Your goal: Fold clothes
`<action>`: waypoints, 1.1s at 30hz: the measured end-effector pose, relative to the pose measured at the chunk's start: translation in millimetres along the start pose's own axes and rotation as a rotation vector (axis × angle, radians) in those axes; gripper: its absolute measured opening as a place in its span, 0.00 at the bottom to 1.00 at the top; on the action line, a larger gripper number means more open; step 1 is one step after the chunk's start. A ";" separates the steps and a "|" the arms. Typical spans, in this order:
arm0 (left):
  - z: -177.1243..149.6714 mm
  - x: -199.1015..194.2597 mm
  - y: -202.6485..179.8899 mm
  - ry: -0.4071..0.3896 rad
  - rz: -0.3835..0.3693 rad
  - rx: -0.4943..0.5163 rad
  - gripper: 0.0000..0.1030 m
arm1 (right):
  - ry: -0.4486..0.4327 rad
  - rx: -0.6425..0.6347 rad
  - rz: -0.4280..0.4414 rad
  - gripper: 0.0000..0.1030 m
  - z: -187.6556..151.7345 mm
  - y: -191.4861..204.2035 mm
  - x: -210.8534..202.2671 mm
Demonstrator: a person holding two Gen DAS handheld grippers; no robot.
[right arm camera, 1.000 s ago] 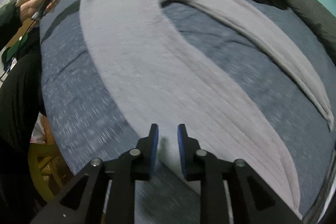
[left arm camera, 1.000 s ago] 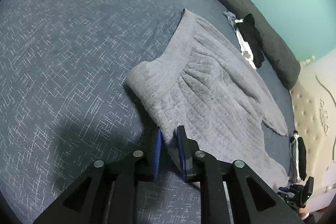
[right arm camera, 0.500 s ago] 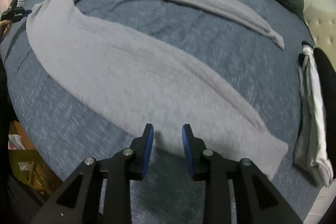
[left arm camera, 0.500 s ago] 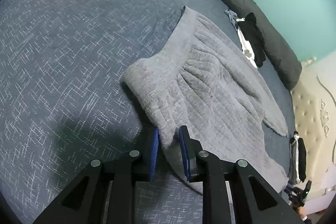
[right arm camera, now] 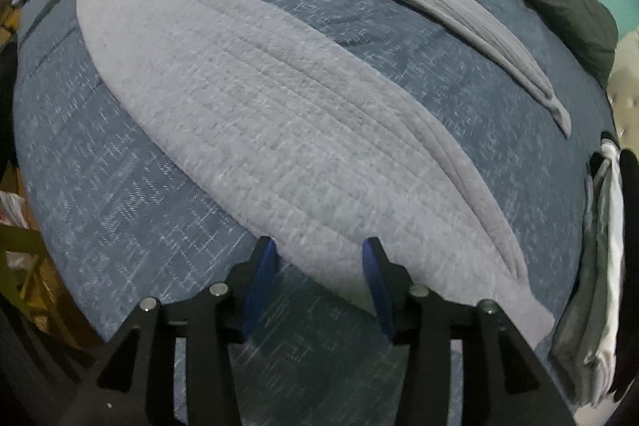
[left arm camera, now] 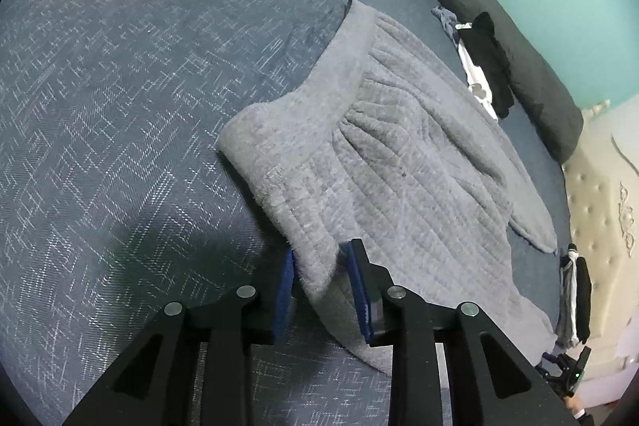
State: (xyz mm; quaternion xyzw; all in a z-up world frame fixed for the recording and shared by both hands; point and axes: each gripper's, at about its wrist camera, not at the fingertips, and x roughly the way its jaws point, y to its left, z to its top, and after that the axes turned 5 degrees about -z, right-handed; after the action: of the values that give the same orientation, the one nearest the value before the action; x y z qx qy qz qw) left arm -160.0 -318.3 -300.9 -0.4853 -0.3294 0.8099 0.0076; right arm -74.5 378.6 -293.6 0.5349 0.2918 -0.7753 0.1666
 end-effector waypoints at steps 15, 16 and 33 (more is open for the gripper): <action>1.8 -1.4 5.5 -0.035 0.017 0.002 0.06 | -0.059 -0.039 -0.048 0.04 0.2 -1.0 -3.6; 2.8 -2.8 3.9 -0.039 0.016 0.004 0.05 | -0.077 -0.033 -0.058 0.04 1.7 -4.1 -8.7; 44.9 -36.1 -45.3 -0.132 -0.029 0.055 0.04 | -0.248 0.093 -0.196 0.03 61.6 -82.5 -63.0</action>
State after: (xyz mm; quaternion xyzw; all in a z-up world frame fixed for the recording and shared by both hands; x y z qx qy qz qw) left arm -190.3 -318.5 -234.2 -0.4256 -0.3138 0.8487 0.0108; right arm -143.2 400.2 -196.7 0.4113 0.2837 -0.8604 0.1000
